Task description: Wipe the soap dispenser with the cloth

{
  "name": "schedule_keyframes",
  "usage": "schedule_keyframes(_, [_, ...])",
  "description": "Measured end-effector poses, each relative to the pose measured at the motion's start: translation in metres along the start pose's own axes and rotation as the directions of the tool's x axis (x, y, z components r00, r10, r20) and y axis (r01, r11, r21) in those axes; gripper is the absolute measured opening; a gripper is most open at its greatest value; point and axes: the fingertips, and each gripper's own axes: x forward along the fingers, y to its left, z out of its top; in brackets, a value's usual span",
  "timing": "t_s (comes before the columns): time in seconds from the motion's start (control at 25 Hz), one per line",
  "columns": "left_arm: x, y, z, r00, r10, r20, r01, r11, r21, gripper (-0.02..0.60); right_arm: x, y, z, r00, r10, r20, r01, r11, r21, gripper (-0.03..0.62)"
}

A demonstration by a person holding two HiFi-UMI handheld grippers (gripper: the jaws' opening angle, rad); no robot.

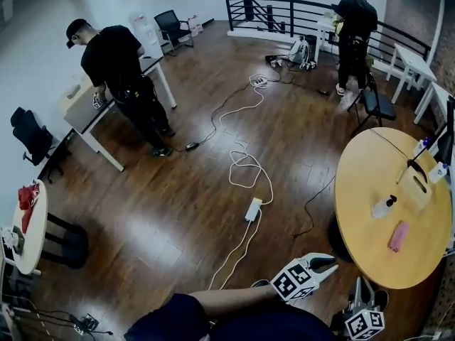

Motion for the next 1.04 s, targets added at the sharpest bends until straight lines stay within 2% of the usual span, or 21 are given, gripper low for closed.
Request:
schedule_keyframes(0.12, [0.000,-0.019,0.005,1.000,0.006,0.015,-0.006,1.000,0.009,0.055,-0.005,0.015,0.019,0.999,0.026,0.037,-0.023,0.997,-0.067,0.011])
schedule_keyframes(0.24, [0.000,-0.023,0.001,0.999,0.039,0.007,-0.039,0.999,0.035,0.055,-0.004,0.020,0.017,0.999,0.048,0.022,-0.046,0.996,-0.081,0.011])
schedule_keyframes(0.44, [-0.015,-0.015,-0.006,0.991,0.130,0.035,-0.131,0.990,0.057,0.055,0.008,0.026,0.006,0.993,0.118,-0.010,-0.118,0.990,-0.080,0.011])
schedule_keyframes(0.68, [-0.042,0.011,-0.009,0.965,0.252,0.074,-0.256,0.966,0.039,0.055,0.032,0.049,-0.001,0.973,0.227,-0.047,-0.231,0.966,-0.117,0.011])
schedule_keyframes(0.8, [-0.046,0.013,-0.012,0.959,0.274,0.076,-0.278,0.960,0.038,0.055,0.035,0.052,-0.005,0.965,0.256,-0.051,-0.261,0.956,-0.131,0.011])
schedule_keyframes(1.04, [-0.042,-0.001,-0.006,0.956,0.286,0.072,-0.289,0.957,0.036,0.055,0.022,0.050,0.006,0.963,0.266,-0.052,-0.270,0.954,-0.127,0.009])
